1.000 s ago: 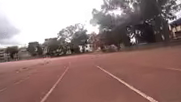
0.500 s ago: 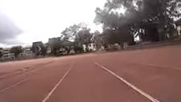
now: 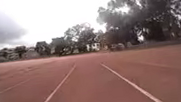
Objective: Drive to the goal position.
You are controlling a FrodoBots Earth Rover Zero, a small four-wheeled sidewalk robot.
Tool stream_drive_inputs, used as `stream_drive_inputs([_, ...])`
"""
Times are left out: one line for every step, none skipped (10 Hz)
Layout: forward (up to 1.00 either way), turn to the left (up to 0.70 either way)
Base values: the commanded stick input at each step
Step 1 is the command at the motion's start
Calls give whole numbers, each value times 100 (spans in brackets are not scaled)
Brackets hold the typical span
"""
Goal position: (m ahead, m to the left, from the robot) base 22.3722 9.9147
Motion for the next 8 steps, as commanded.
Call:
stream_drive_inputs([45, 27])
stream_drive_inputs([45, 27])
stream_drive_inputs([45, 27])
stream_drive_inputs([45, 27])
stream_drive_inputs([45, 27])
stream_drive_inputs([45, 27])
stream_drive_inputs([45, 27])
stream_drive_inputs([45, 27])
